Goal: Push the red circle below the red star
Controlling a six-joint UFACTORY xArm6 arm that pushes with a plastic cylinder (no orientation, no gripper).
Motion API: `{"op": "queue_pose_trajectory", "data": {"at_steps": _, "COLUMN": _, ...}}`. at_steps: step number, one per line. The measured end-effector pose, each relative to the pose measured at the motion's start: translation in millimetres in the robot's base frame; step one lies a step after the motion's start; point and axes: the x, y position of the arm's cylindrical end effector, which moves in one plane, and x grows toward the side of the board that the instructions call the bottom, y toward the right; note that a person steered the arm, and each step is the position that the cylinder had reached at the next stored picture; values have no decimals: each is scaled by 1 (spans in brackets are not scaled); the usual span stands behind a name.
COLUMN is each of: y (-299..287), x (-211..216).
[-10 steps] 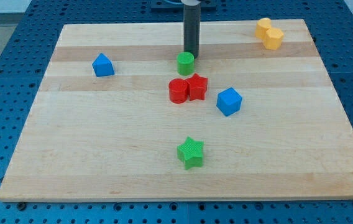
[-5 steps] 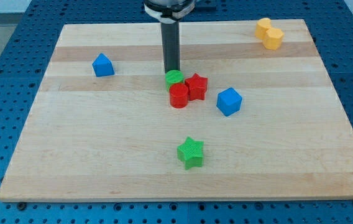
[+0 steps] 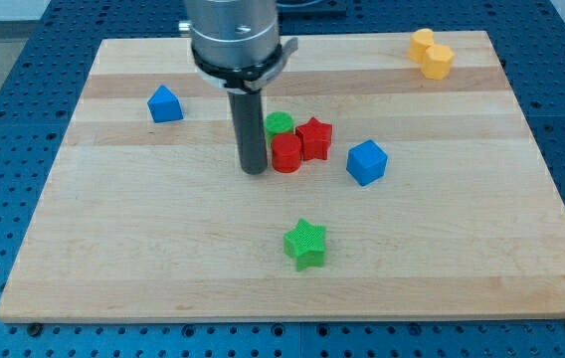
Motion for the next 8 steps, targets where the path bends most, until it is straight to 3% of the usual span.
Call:
{"op": "queue_pose_trajectory", "data": {"at_steps": 2, "y": 12, "x": 0}}
{"op": "queue_pose_trajectory", "data": {"at_steps": 4, "y": -59, "x": -9}}
{"op": "queue_pose_trajectory", "data": {"at_steps": 5, "y": -63, "x": -37}}
{"op": "queue_pose_trajectory", "data": {"at_steps": 8, "y": -3, "x": -88}}
